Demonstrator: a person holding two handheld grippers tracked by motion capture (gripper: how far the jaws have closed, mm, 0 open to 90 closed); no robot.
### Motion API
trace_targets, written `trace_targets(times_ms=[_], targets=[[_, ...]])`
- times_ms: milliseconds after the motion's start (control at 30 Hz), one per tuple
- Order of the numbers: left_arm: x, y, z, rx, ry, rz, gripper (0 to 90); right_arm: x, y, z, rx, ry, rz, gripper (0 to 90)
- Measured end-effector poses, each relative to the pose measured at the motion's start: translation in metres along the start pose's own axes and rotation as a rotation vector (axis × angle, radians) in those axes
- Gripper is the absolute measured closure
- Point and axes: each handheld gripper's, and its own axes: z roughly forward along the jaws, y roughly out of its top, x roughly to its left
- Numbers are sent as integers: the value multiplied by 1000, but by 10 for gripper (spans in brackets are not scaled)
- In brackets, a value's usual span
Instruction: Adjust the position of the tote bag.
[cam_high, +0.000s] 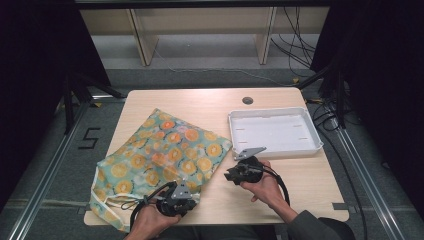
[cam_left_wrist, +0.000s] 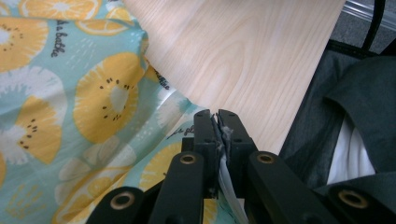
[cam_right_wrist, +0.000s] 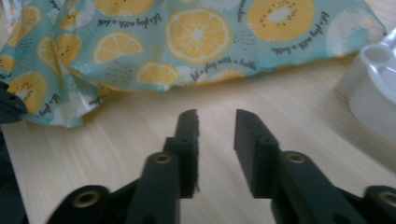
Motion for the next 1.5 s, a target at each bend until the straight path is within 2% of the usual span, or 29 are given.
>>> trace_targets(times_ms=[33,167,200,233,333,433,467,500,633,667,700,733,767,833,867,900,967,1000,1033,1067,1133,1167,1200,1267,1300,1333,1367,1400,1500], targets=[[-1,1,1,-3,-4,-6,866,0,2,2,29,6,-11,773],[-3,4,1,-4,-5,2,866,6,6,16,38,30,-33,804],[-4,6,3,-10,-10,2,866,10,9,25,74,25,-69,808],[-4,6,3,-10,-10,2,866,10,9,25,74,25,-69,808],[-5,11,6,-14,-15,14,866,14,16,44,71,41,-70,809],[-4,14,9,-18,-18,9,866,15,20,50,88,44,-62,809],[-3,17,11,-19,-19,20,866,13,24,57,67,47,-44,808],[-3,17,11,-19,-19,20,866,11,28,58,95,21,-46,807],[-2,31,20,-40,-21,19,866,2,43,68,69,-11,-65,807],[-1,35,21,-42,-18,34,866,-1,47,71,67,-17,-72,807],[-1,38,24,-55,-16,29,866,-4,51,73,79,-26,-67,807],[-1,42,26,-60,-13,14,866,-9,55,77,56,-27,-86,807],[0,45,27,-61,-13,33,866,-12,58,79,49,-27,-64,807],[-1,47,28,-71,-12,18,866,-17,61,79,38,-36,-76,807],[0,53,32,-75,-14,36,866,-21,65,73,18,-22,-41,804],[-1,54,35,-87,-11,15,865,-21,66,68,21,-8,-22,793],[-2,56,37,-89,-17,31,865,-22,67,55,46,-8,-33,762],[-4,57,37,-86,-16,17,865,-21,66,50,40,3,-7,728],[-4,57,37,-86,-16,17,864,-21,65,45,48,28,-5,688],[-4,57,38,-91,-16,15,864,-21,63,42,43,42,-19,659],[-4,56,37,-102,-14,17,864,-16,60,35,52,59,-9,594],[-2,57,36,-107,-6,30,864,-16,60,35,52,59,-9,594],[-2,57,34,-120,-5,17,864,-11,57,32,72,80,-8,520],[-2,57,33,-125,-6,7,864,-9,54,31,71,75,-24,445],[-2,57,33,-125,-6,7,863,-9,54,31,71,75,-24,445],[-2,56,32,-133,-2,13,862,-5,50,29,86,111,-3,355],[-4,56,33,-134,-22,1,861,-2,48,30,99,131,7,313],[-4,56,32,-128,-19,-7,860,-1,45,32,111,125,-5,294],[-5,57,32,-127,-9,13,859,1,42,39,124,137,-39,310]])
